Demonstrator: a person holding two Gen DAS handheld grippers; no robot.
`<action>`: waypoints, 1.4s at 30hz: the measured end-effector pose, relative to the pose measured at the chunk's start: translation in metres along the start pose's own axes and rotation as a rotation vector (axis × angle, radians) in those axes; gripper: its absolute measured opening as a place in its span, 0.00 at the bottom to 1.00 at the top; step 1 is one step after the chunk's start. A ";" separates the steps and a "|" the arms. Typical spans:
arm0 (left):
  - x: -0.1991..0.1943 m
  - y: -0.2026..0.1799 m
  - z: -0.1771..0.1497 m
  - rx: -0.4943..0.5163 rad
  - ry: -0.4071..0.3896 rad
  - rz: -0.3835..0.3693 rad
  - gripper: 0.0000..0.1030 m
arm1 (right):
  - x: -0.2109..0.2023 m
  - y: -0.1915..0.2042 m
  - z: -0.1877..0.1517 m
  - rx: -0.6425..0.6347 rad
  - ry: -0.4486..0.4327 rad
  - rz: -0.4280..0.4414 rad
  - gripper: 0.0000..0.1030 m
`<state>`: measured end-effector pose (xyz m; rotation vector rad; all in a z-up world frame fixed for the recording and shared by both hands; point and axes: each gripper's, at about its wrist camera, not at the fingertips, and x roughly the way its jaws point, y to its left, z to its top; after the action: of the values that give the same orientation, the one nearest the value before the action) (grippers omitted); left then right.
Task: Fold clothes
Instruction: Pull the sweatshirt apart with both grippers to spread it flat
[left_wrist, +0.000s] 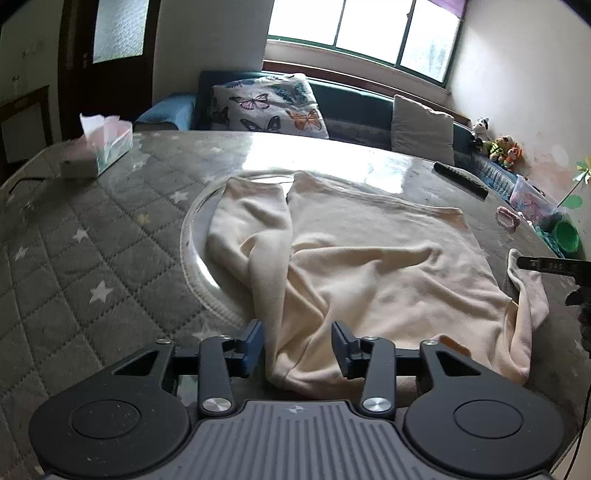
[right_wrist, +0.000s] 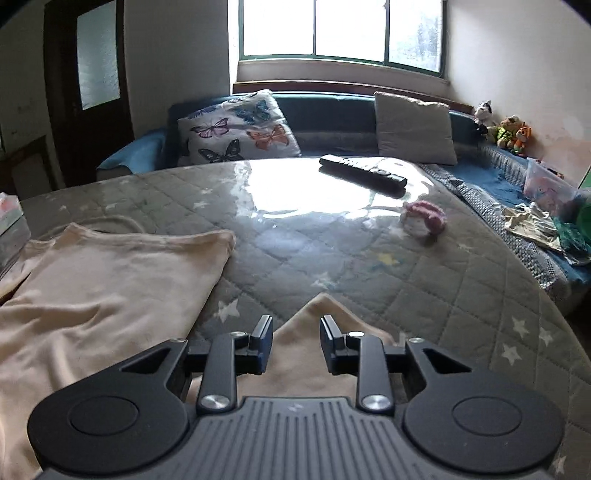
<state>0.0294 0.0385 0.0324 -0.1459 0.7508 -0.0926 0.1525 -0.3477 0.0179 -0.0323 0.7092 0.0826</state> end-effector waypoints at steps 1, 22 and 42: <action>0.000 -0.001 0.001 0.004 -0.003 -0.003 0.45 | 0.002 0.001 0.000 0.000 0.005 0.005 0.27; -0.004 -0.009 0.010 0.019 -0.038 -0.018 0.50 | -0.035 -0.028 0.005 0.113 -0.096 -0.023 0.03; -0.002 -0.088 0.000 0.193 -0.014 -0.195 0.50 | -0.149 -0.098 -0.121 0.359 -0.021 -0.162 0.07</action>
<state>0.0251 -0.0481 0.0478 -0.0357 0.7084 -0.3479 -0.0307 -0.4618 0.0233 0.2546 0.6899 -0.1998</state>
